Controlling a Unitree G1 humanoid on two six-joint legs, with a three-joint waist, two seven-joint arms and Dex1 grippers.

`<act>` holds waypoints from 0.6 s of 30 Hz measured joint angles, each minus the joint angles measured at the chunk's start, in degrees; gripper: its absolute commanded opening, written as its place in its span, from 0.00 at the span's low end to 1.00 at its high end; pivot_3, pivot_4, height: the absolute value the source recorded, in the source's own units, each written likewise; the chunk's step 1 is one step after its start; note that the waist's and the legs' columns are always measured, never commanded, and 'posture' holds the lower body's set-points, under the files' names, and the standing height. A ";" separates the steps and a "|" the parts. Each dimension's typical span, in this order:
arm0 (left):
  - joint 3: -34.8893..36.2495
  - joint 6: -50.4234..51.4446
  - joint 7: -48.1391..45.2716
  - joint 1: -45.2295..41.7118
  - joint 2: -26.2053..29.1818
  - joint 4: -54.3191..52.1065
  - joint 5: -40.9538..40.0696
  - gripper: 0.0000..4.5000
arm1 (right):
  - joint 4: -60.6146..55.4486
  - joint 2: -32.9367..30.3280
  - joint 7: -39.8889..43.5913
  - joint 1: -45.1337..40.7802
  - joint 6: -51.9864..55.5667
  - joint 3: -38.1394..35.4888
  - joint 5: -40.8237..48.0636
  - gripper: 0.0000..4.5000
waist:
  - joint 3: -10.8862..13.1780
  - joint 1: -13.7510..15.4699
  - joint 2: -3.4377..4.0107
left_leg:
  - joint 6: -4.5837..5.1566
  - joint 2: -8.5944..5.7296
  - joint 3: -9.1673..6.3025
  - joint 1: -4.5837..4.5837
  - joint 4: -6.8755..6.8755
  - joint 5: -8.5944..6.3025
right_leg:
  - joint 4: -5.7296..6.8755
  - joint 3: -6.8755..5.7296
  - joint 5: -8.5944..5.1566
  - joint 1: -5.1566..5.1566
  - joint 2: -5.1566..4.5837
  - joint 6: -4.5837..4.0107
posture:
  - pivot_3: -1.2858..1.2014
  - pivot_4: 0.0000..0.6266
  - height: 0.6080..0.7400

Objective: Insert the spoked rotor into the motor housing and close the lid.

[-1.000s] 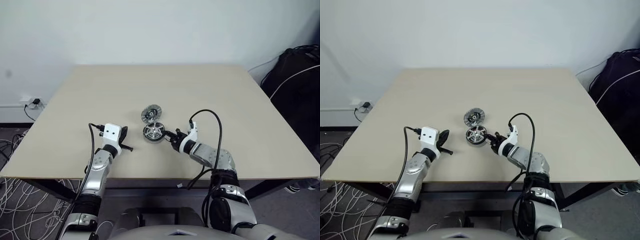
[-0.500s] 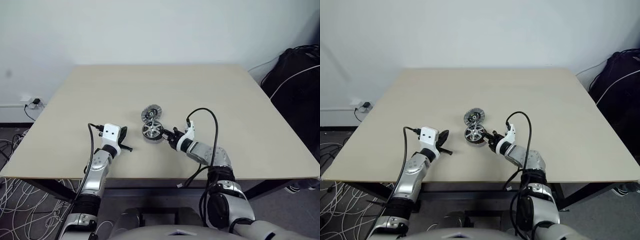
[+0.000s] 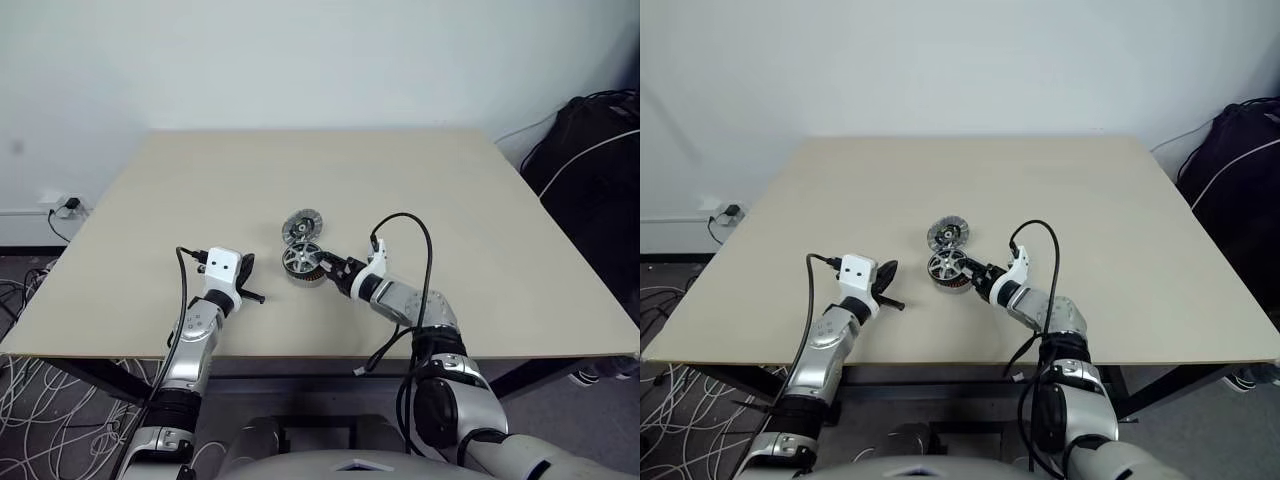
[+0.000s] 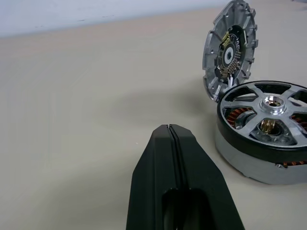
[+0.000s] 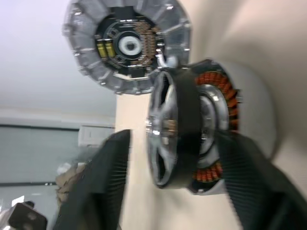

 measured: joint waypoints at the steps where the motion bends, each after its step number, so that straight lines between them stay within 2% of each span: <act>1: -0.01 0.00 -0.02 0.00 -0.01 0.00 0.00 0.00 | -0.26 -0.14 0.04 0.01 0.30 -0.11 0.13 0.79 | 0.00 0.00 0.00 | -0.01 0.00 0.00 0.00 0.01 0.00 | 0.00 0.00 0.00 0.01 0.00 0.00 | 0.52 0.00 1.00; 16: -0.12 0.06 -0.16 -0.03 -0.30 0.00 -0.01 0.00 | -13.66 -1.30 -2.80 4.97 5.58 -2.56 3.70 0.79 | 0.01 0.18 0.01 | -0.02 0.00 -0.02 -0.04 -0.18 0.01 | -0.02 0.01 -0.04 -0.06 0.00 -0.08 | 0.52 0.00 1.00; 18: -0.11 0.07 -0.17 -0.03 -0.32 0.00 -0.01 0.00 | -15.68 -2.42 -3.15 6.13 5.40 -0.83 2.21 0.70 | 0.01 0.18 0.01 | -0.02 -0.01 0.00 -0.05 -0.18 0.01 | -0.04 0.01 -0.04 -0.05 -0.01 -0.07 | 0.52 0.00 1.00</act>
